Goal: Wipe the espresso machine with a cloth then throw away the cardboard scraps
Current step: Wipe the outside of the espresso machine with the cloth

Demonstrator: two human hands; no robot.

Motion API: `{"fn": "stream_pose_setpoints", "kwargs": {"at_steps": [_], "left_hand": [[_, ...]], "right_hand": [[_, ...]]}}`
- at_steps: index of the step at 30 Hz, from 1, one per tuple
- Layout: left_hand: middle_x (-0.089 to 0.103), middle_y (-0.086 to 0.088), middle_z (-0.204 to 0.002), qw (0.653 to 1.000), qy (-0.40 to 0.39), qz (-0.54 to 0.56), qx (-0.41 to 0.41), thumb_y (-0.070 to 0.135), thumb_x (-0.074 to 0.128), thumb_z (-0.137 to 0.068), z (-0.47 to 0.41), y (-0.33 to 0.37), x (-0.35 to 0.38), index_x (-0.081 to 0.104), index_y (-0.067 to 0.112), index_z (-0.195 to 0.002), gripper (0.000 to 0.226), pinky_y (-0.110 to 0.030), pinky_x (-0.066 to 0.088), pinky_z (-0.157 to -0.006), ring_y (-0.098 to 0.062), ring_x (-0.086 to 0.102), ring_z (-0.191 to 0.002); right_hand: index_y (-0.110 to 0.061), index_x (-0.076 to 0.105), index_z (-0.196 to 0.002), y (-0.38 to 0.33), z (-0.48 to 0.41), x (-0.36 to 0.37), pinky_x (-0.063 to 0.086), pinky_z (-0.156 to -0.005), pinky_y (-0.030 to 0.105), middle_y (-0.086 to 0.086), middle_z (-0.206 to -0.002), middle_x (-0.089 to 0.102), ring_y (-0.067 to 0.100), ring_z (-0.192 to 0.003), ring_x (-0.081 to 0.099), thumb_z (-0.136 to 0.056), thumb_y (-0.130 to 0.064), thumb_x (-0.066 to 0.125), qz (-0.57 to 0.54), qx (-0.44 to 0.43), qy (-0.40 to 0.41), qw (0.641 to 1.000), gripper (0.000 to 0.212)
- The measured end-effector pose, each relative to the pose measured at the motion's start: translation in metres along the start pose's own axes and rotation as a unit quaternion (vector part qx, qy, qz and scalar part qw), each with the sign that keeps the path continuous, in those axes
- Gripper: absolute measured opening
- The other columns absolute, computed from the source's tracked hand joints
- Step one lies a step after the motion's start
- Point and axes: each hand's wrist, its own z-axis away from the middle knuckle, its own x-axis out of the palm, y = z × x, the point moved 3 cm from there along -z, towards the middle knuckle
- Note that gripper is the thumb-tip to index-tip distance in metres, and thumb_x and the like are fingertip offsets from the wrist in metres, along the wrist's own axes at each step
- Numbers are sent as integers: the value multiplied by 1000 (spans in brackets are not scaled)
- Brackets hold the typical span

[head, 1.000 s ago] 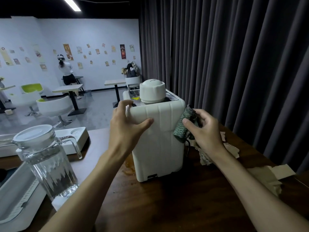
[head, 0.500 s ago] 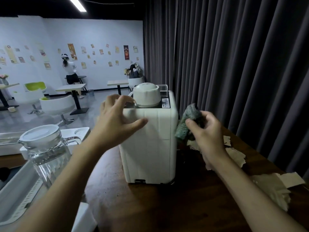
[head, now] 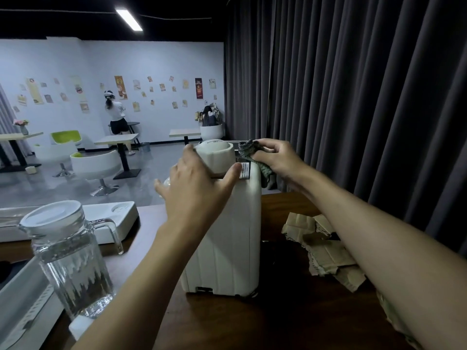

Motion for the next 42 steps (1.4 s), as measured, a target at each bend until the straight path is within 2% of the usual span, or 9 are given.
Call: {"fn": "stream_pose_setpoints", "kwargs": {"at_steps": [7,13,17,23,30,34,38,41,42], "left_hand": [[71,3,-109,995,74,62,-8,63,70,-76,-4,-1,0,47,23,-126,68,-59,28,-110,-26,62,-113],[72,7,-103,989,89,118,3,61,77,-67,-8,-5,-1,54,28,-125,70,-55,42,-104,-22,67,-105],[61,20,-81,990,67,123,17,67,75,-62,-12,-12,-1,58,30,-126,76,-52,46,-101,-18,69,-96],[75,8,-104,977,11,209,44,65,79,-57,-26,-32,-2,65,30,-125,78,-49,52,-97,-12,70,-101],[77,8,-102,947,-70,293,109,38,86,-68,-40,-52,-11,71,23,-120,56,-26,58,-84,-6,71,-94],[75,22,-96,936,-95,315,123,19,82,-77,-45,-55,-16,70,46,-106,41,-18,56,-81,5,66,-87],[67,18,-107,939,-105,311,104,20,81,-84,-44,-47,-3,46,21,-142,67,-20,57,-81,9,67,-91],[70,-2,-108,937,-69,340,52,19,86,-77,-46,-44,0,50,8,-133,67,-39,61,-83,-7,71,-91],[71,-8,-110,930,-71,359,37,15,86,-76,-47,-44,0,52,4,-133,67,-39,62,-81,-12,72,-91]], "right_hand": [[-6,66,-116,4,-15,2,54,-85,34,14,-107,71,19,-91,68,-87,-2,66,-49,44,-35,997,29],[-5,65,-120,5,-19,8,50,-98,50,18,-113,69,32,-106,66,-85,-3,68,-31,45,-11,998,35],[-8,71,-109,3,-13,10,51,-95,50,16,-104,72,28,-96,67,-84,-2,68,-35,32,3,999,26],[-8,72,-103,-10,6,7,54,-88,43,20,-102,72,29,-94,68,-84,1,66,-49,34,38,997,21],[-9,72,-95,-31,27,8,54,-62,22,12,-91,72,13,-74,66,-85,0,67,-36,20,95,995,14],[-12,73,-88,-40,36,8,56,-60,26,10,-83,72,11,-66,67,-84,0,67,-33,20,115,993,14],[-5,74,-93,-43,42,9,56,-67,34,16,-85,70,20,-73,66,-85,1,65,-32,32,124,991,14],[-7,74,-90,-45,46,9,54,-64,32,13,-82,69,19,-72,65,-85,1,64,-28,35,131,990,13],[-7,74,-90,-45,48,9,54,-62,31,13,-82,69,19,-72,65,-85,1,64,-27,35,134,990,13]]}}
